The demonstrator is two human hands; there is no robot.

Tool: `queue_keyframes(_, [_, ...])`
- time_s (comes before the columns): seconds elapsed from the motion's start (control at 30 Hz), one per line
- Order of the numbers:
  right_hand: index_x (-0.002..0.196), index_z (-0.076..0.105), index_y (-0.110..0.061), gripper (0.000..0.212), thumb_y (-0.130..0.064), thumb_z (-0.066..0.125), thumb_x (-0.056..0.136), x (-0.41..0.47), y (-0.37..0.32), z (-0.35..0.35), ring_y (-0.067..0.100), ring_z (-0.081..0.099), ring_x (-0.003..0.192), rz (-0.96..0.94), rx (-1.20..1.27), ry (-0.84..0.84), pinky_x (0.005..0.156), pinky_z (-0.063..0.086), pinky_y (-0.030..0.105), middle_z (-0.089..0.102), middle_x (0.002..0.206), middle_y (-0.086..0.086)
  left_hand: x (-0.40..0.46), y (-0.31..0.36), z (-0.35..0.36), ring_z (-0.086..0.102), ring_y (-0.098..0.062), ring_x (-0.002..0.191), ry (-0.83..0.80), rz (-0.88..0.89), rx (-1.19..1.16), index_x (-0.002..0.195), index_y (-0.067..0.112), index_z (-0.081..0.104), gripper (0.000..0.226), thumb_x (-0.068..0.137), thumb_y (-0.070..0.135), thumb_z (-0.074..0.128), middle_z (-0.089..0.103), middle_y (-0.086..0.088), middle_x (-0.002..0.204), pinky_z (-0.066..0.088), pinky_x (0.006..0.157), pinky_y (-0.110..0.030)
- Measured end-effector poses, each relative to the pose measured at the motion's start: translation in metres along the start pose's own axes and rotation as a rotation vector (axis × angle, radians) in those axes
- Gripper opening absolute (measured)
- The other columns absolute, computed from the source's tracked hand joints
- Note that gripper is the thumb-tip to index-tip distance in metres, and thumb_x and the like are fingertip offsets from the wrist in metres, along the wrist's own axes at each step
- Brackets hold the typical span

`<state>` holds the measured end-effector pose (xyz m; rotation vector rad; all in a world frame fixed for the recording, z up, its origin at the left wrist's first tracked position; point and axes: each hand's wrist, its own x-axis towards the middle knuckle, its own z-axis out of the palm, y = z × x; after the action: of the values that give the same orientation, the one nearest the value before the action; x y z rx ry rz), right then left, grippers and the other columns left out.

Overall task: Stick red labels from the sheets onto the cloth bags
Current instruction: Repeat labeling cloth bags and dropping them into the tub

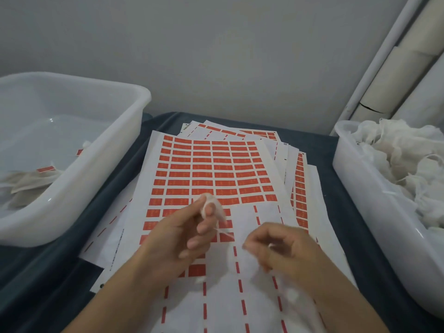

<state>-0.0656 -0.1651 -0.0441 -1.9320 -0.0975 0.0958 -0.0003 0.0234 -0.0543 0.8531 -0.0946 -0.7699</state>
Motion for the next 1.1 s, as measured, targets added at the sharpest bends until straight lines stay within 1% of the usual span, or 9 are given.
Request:
queue_keyframes(0.07, [0.075,0.063,-0.03,0.017,-0.044,0.056,0.068,0.003,0.004,-0.006,-0.003,0.061,0.075,0.014,-0.016,0.197,0.061,0.045,0.003,0.065,0.078,-0.025,-0.001,0.0,-0.001,0.036,-0.007,0.036,-0.01,-0.036,0.148,0.06,0.013,0.059,0.03,0.08,0.036,0.057,0.046,-0.002,0.052,0.032,0.036,-0.013])
queue_keyframes(0.17, [0.082,0.058,-0.031,0.019,-0.048,0.053,0.077,0.005,0.009,0.001,-0.008,0.059,0.085,-0.064,-0.083,0.313,0.067,0.041,-0.002,0.062,0.088,-0.031,0.001,-0.005,0.006,0.036,-0.008,0.037,-0.042,-0.189,0.404,0.051,0.019,0.054,0.039,0.082,0.042,0.058,0.044,0.001,0.049,0.032,0.04,-0.016])
queue_keyframes(0.3, [0.091,0.056,-0.032,0.016,-0.042,0.045,0.089,0.006,0.015,0.019,-0.007,0.055,0.107,-0.215,-0.114,0.216,0.087,0.04,0.003,0.06,0.107,-0.031,0.009,-0.019,0.019,0.037,-0.007,0.031,-0.061,-0.333,0.724,0.049,0.019,0.048,0.042,0.089,0.035,0.049,0.042,0.007,0.037,0.031,0.041,-0.017])
queue_keyframes(0.37, [0.095,0.053,-0.029,0.019,-0.043,0.041,0.09,0.005,0.017,0.026,-0.006,0.059,0.101,-0.18,-0.046,0.141,0.08,0.044,0.004,0.063,0.103,-0.028,0.005,-0.021,0.016,0.039,-0.005,0.027,-0.011,-0.411,0.872,0.05,0.016,0.05,0.043,0.091,0.028,0.05,0.044,0.007,0.032,0.032,0.039,-0.016])
queue_keyframes(0.43, [0.093,0.05,-0.03,0.017,-0.043,0.04,0.089,0.006,0.018,0.028,-0.009,0.059,0.092,-0.183,-0.102,0.205,0.071,0.044,0.001,0.061,0.095,-0.029,0.01,-0.019,0.015,0.045,-0.003,0.038,-0.056,-0.323,0.879,0.053,0.023,0.061,0.037,0.088,0.032,0.054,0.052,0.007,0.046,0.037,0.043,-0.013])
queue_keyframes(0.53, [0.086,0.048,-0.032,0.013,-0.042,0.04,0.084,0.008,0.021,0.026,-0.014,0.055,0.09,-0.173,-0.168,0.401,0.068,0.041,-0.001,0.06,0.083,-0.03,0.003,-0.014,0.015,0.055,-0.002,0.054,-0.076,-0.101,0.899,0.083,0.03,0.067,0.015,0.083,0.043,0.061,0.065,0.006,0.068,0.044,0.054,-0.012])
queue_keyframes(0.6, [0.085,0.05,-0.033,0.016,-0.045,0.041,0.08,0.009,0.022,0.022,-0.017,0.053,0.091,-0.13,-0.147,0.46,0.069,0.04,-0.003,0.058,0.079,-0.03,0.005,-0.017,0.015,0.058,-0.003,0.058,-0.027,-0.002,0.912,0.088,0.027,0.065,0.027,0.072,0.048,0.058,0.067,0.008,0.071,0.046,0.058,-0.012])
queue_keyframes(0.87, [0.109,0.047,-0.037,0.04,-0.047,0.057,0.071,0.009,0.014,0.018,0.004,0.064,0.085,-0.059,0.047,0.297,0.065,0.051,0.011,0.054,0.098,-0.032,0.001,-0.022,0.014,0.056,-0.008,0.062,-0.101,0.102,0.834,0.093,0.023,0.066,0.033,0.069,0.046,0.06,0.065,0.0,0.073,0.046,0.059,-0.014])
queue_keyframes(1.1, [0.077,0.062,-0.037,0.014,-0.044,0.054,0.068,0.005,0.01,0.015,-0.011,0.059,0.086,-0.029,0.06,0.252,0.065,0.044,0.001,0.064,0.08,-0.033,0.002,-0.023,0.014,0.06,-0.008,0.061,-0.074,0.123,0.851,0.09,0.027,0.066,0.034,0.065,0.048,0.061,0.069,0.0,0.075,0.049,0.059,-0.014])
